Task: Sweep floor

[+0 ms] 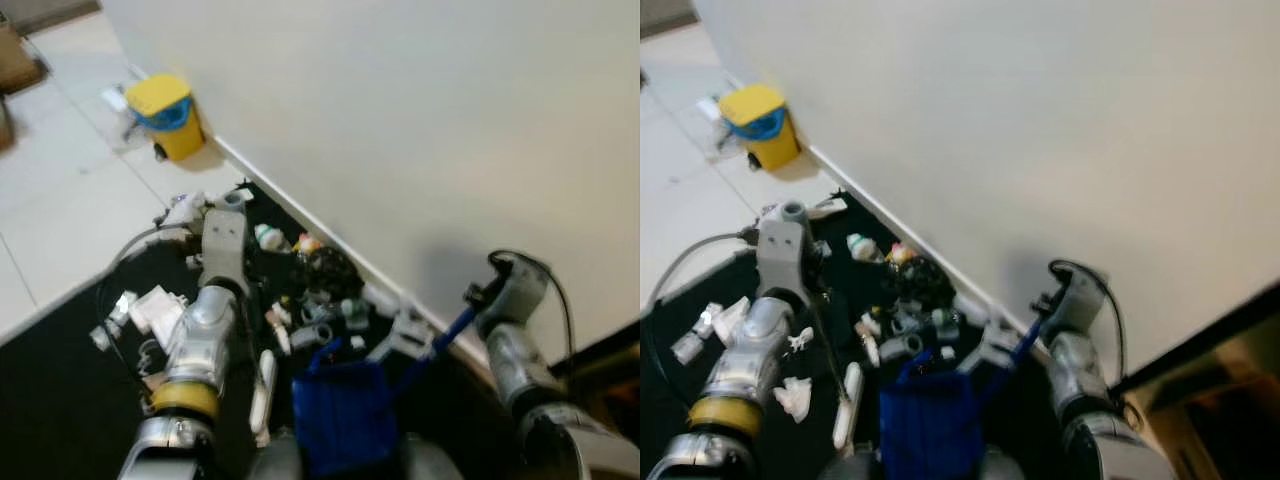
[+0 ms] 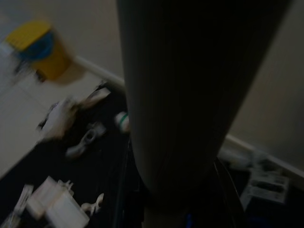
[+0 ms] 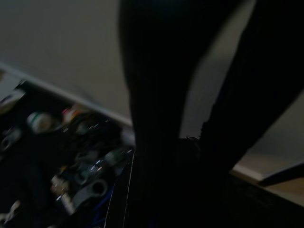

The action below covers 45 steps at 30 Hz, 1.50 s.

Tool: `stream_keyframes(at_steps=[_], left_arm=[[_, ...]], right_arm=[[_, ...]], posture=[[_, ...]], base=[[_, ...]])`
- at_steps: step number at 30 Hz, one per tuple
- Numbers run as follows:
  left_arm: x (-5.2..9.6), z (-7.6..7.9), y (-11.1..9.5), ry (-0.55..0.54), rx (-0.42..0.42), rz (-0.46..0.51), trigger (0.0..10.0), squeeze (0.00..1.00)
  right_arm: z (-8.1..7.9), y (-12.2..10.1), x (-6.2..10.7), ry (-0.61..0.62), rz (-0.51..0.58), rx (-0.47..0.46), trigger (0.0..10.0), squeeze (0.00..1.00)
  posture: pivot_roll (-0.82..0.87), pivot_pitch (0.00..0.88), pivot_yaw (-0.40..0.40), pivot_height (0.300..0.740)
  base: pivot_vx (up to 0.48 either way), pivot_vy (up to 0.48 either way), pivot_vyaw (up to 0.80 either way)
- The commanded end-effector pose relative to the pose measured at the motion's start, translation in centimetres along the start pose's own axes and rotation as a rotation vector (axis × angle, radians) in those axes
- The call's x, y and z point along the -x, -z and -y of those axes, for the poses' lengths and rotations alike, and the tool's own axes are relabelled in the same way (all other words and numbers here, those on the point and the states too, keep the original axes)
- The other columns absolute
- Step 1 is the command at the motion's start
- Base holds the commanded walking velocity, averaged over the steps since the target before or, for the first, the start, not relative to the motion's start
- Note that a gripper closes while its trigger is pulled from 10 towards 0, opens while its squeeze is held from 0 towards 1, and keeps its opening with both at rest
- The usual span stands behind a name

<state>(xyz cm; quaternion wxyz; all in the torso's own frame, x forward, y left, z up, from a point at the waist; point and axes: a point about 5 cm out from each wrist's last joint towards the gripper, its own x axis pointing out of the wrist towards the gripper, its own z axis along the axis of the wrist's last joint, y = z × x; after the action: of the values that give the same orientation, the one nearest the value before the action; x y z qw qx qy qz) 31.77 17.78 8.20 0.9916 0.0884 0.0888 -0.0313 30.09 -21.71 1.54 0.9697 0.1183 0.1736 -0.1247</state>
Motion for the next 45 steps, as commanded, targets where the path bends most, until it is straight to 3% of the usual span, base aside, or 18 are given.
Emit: stream_keyframes(at_steps=[1, 13, 18, 24, 30, 38, 40, 41, 43, 45], left_arm=[[0.2, -0.4, -1.1, 0.017, -0.058, 0.047, 10.0, 0.0], [0.0, -1.6, -6.6, 0.152, -0.268, 0.147, 10.0, 0.0], [-0.3, -1.8, -10.1, 0.19, -0.334, 0.227, 10.0, 0.0], [-1.0, -1.0, -9.7, 0.192, -0.338, 0.247, 10.0, 0.0], [-1.6, -1.2, -9.1, 0.151, -0.351, 0.275, 10.0, 0.0], [-2.7, -1.8, -8.2, 0.115, -0.384, 0.282, 10.0, 0.0], [-3.1, -1.7, -8.2, 0.101, -0.379, 0.301, 10.0, 0.0], [-3.1, -1.7, -8.2, 0.101, -0.379, 0.301, 10.0, 0.0], [-3.4, -1.5, -8.3, 0.1, -0.363, 0.309, 10.0, 0.0], [-3.6, -1.2, -8.5, 0.11, -0.355, 0.315, 10.0, 0.0]], right_arm=[[-0.1, 0.2, 0.1, -0.004, 0.004, -0.011, 10.0, 0.0], [1.4, -3.1, -0.5, 0.093, 0.144, -0.022, 10.0, 0.0], [2.9, -5.0, -0.9, 0.154, 0.156, 0.066, 10.0, 0.0], [3.3, -5.7, -1.0, 0.217, 0.167, 0.109, 10.0, 0.0], [3.8, -5.3, -0.7, 0.295, 0.175, 0.118, 10.0, 0.0], [3.8, -3.7, -0.3, 0.36, 0.157, -0.062, 10.0, 0.0], [3.7, -3.4, -0.2, 0.381, 0.162, -0.184, 10.0, 0.0], [3.7, -3.4, -0.2, 0.381, 0.162, -0.184, 10.0, 0.0], [3.5, -3.3, -0.2, 0.39, 0.172, -0.276, 10.0, 0.0], [3.4, -3.6, -0.2, 0.391, 0.187, -0.291, 10.0, 0.0]], posture=[[0.04, 0.082, -0.021, 0.74], [0.04, 0.079, -0.015, 0.74], [0.05, 0.088, -0.023, 0.74], [0.04, 0.104, -0.018, 0.74], [0.04, 0.128, -0.015, 0.74], [0.03, 0.22, 0.005, 0.74], [0.02, 0.238, 0.011, 0.74], [0.02, 0.238, 0.011, 0.74], [0.02, 0.256, 0.016, 0.74], [0.01, 0.275, 0.021, 0.74]], base=[[0.0, 0.0, 0.0], [0.0, 0.0, 0.0], [0.0, 0.0, 0.0], [0.0, 0.0, 0.0], [0.0, 0.0, 0.0], [0.0, 0.0, 0.0], [0.0, 0.0, 0.0], [0.0, 0.0, 0.0], [0.0, 0.0, 0.0], [0.0, 0.0, 0.0]])
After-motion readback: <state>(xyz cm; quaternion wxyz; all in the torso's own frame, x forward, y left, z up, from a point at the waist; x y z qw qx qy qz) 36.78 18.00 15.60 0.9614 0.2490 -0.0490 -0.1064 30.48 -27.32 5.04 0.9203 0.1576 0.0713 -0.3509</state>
